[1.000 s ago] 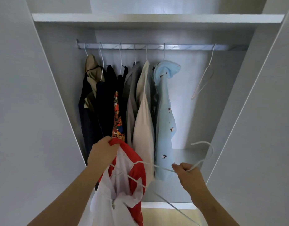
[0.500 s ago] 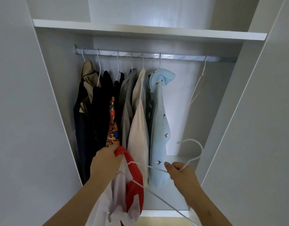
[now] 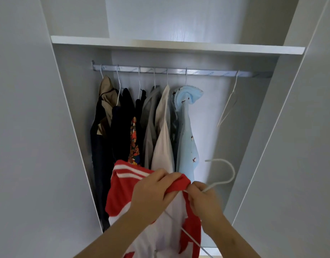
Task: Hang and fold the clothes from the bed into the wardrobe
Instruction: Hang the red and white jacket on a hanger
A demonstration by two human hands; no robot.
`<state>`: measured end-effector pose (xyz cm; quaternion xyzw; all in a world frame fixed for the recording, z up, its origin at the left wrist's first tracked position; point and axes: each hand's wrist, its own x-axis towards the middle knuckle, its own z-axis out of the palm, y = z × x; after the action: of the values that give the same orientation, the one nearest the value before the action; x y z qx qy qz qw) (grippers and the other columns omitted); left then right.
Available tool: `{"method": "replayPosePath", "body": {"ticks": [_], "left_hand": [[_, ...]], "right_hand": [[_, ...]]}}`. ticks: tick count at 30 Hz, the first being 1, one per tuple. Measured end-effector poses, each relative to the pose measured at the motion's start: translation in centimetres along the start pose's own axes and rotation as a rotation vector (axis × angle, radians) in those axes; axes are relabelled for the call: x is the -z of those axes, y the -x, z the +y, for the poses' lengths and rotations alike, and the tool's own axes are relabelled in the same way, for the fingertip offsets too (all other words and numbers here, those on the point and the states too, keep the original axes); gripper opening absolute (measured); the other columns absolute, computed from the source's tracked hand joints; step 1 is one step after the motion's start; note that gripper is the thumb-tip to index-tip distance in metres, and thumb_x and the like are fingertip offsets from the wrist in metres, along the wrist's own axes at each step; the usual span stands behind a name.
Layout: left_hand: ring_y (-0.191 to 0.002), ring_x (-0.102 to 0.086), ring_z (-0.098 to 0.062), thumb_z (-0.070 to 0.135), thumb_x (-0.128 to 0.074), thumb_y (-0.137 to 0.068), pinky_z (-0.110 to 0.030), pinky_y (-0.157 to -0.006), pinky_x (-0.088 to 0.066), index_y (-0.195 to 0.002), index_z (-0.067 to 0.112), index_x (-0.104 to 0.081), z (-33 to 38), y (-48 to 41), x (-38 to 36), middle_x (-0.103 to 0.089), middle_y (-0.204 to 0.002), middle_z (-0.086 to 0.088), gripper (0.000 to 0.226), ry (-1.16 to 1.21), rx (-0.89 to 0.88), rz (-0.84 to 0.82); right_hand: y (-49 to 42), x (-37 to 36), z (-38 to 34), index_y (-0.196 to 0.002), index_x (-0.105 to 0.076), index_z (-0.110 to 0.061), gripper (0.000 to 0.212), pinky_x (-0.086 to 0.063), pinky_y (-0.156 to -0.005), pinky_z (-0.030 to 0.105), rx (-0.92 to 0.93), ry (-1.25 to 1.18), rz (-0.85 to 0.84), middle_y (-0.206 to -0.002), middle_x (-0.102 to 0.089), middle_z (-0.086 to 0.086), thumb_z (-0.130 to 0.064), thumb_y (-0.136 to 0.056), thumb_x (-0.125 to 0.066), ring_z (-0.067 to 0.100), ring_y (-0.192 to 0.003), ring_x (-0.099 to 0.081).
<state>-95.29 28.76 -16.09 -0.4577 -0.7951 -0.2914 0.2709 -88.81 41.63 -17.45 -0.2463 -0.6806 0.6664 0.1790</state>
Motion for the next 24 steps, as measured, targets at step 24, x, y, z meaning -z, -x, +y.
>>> {"method": "replayPosePath", "body": {"ticks": [24], "left_hand": [[-0.071,-0.061,0.0,0.034,-0.067,-0.08,-0.016,-0.066,-0.05,-0.079,0.044,-0.057,-3.3,-5.9,5.0,-0.064,-0.073,0.015,0.014,0.453,0.434,0.176]], "right_hand": [[-1.5,1.3,-1.0,-0.102,-0.058,-0.02,0.016,-0.045,-0.068,0.017,0.029,0.258,0.026,-0.095,-0.058,-0.008,-0.016,-0.087,-0.062,0.013,-0.091,-0.056]]}}
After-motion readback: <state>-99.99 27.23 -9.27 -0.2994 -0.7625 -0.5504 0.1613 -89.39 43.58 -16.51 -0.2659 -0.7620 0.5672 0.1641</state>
